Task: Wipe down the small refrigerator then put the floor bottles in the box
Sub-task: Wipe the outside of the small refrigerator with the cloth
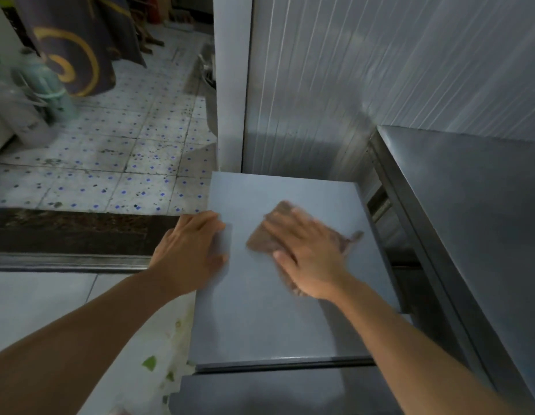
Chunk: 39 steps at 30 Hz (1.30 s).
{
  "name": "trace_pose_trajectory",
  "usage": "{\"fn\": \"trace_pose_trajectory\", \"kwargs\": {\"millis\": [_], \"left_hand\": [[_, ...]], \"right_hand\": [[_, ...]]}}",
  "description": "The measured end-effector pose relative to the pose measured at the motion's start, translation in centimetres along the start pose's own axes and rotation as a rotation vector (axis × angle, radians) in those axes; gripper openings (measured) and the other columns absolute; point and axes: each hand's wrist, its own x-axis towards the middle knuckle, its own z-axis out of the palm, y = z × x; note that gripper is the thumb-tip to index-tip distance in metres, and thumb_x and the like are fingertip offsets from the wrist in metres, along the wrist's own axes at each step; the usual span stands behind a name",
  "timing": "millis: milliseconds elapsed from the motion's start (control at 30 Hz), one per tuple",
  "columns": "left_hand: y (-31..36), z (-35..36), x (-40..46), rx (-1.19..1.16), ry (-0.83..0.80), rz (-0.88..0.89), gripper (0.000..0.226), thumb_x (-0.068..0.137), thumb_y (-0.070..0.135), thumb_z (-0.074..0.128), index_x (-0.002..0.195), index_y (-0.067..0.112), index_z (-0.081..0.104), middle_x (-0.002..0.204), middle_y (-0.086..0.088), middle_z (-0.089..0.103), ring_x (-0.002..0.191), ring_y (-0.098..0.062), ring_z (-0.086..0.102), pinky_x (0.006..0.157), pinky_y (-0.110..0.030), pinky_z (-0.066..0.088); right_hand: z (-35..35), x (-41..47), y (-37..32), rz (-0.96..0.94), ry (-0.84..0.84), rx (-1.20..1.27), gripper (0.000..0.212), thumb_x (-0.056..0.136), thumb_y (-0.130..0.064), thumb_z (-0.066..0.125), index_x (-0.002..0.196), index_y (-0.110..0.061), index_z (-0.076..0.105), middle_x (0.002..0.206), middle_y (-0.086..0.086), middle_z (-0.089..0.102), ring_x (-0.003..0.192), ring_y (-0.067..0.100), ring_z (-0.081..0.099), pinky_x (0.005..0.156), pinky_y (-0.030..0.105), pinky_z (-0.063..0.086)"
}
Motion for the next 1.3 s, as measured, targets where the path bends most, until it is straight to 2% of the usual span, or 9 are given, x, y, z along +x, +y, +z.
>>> {"fn": "trace_pose_trajectory", "kwargs": {"millis": [100,200,300,500,667,733,867,1000,1300], "left_hand": [[-0.5,0.0,-0.3,-0.062,-0.009,0.026,0.057,0.080,0.036,0.068,0.130,0.016,0.050,0.146,0.003,0.036,0.134,-0.018,0.032,0.106,-0.040,0.034],[-1.0,0.2,-0.3,-0.166,-0.005,0.002,0.062,0.079,0.037,0.069,0.133,0.016,0.047,0.147,0.005,0.034,0.136,-0.013,0.030,0.111,-0.033,0.029],[-1.3,0.2,-0.6,-0.224,-0.002,-0.019,0.065,0.078,0.035,0.071,0.135,0.018,0.043,0.146,0.006,0.036,0.133,-0.012,0.034,0.110,-0.031,0.029],[-1.5,-0.5,-2.9,-0.264,0.015,-0.085,0.071,0.074,0.029,0.075,0.134,0.022,0.038,0.134,0.003,0.043,0.119,-0.017,0.051,0.099,-0.042,0.042],[-2.7,-1.5,-5.0,-0.238,0.020,-0.121,0.071,0.078,0.024,0.070,0.139,0.018,0.034,0.134,-0.001,0.042,0.117,-0.018,0.052,0.097,-0.040,0.045],[-2.9,-1.8,-5.8,-0.223,0.017,-0.135,0.071,0.080,0.025,0.069,0.141,0.019,0.032,0.136,-0.001,0.041,0.118,-0.018,0.051,0.097,-0.040,0.045],[-2.6,-2.0,-7.9,-0.199,0.009,-0.167,0.070,0.083,0.030,0.067,0.142,0.022,0.029,0.137,0.000,0.040,0.119,-0.018,0.050,0.097,-0.039,0.045],[-1.7,-2.0,-10.1,-0.202,-0.005,-0.192,0.069,0.084,0.028,0.066,0.142,0.020,0.029,0.137,-0.002,0.040,0.120,-0.019,0.050,0.098,-0.039,0.044],[0.5,-1.9,-15.3,-0.211,0.026,-0.262,0.069,0.079,-0.002,0.058,0.140,0.017,0.033,0.139,-0.005,0.037,0.121,-0.023,0.047,0.091,-0.030,0.043]], "right_hand": [[-0.3,2.8,4.3,0.348,-0.006,-0.061,0.056,0.099,-0.050,0.025,0.151,-0.037,0.010,0.160,-0.006,0.001,0.147,0.025,-0.003,0.117,0.050,0.006],[-0.2,6.3,5.5,0.424,-0.017,-0.052,0.055,0.099,-0.050,0.022,0.151,-0.036,0.009,0.160,-0.006,0.003,0.147,0.028,-0.003,0.117,0.053,0.005],[0.5,9.1,3.3,0.379,0.001,-0.027,0.053,0.098,-0.048,0.025,0.149,-0.037,0.015,0.159,-0.008,0.011,0.146,0.031,0.003,0.115,0.055,0.009],[1.3,13.5,-4.6,0.170,-0.035,0.010,0.050,0.097,-0.048,0.024,0.146,-0.040,0.020,0.158,-0.005,0.013,0.145,0.032,0.005,0.113,0.058,0.010],[1.5,15.6,-8.4,0.029,-0.114,-0.003,0.035,0.095,-0.043,0.032,0.125,-0.039,0.048,0.150,-0.003,0.020,0.142,0.035,0.006,0.110,0.062,0.007],[1.6,15.1,-8.8,0.019,-0.106,-0.008,0.034,0.095,-0.042,0.032,0.123,-0.034,0.050,0.149,-0.001,0.019,0.142,0.035,0.005,0.111,0.060,0.009],[2.2,11.2,-9.7,-0.084,-0.018,0.017,0.036,0.098,-0.041,0.029,0.121,-0.026,0.054,0.152,-0.002,0.020,0.144,0.033,0.003,0.113,0.056,0.010],[2.4,5.8,-11.0,-0.162,-0.014,0.025,0.037,0.098,-0.040,0.027,0.116,-0.027,0.056,0.150,-0.006,0.023,0.145,0.031,0.003,0.113,0.053,0.010],[2.1,-7.1,-15.0,-0.194,-0.104,0.026,0.043,0.094,-0.045,0.030,0.135,-0.040,0.042,0.158,-0.009,0.009,0.146,0.025,-0.011,0.117,0.050,-0.003]]}}
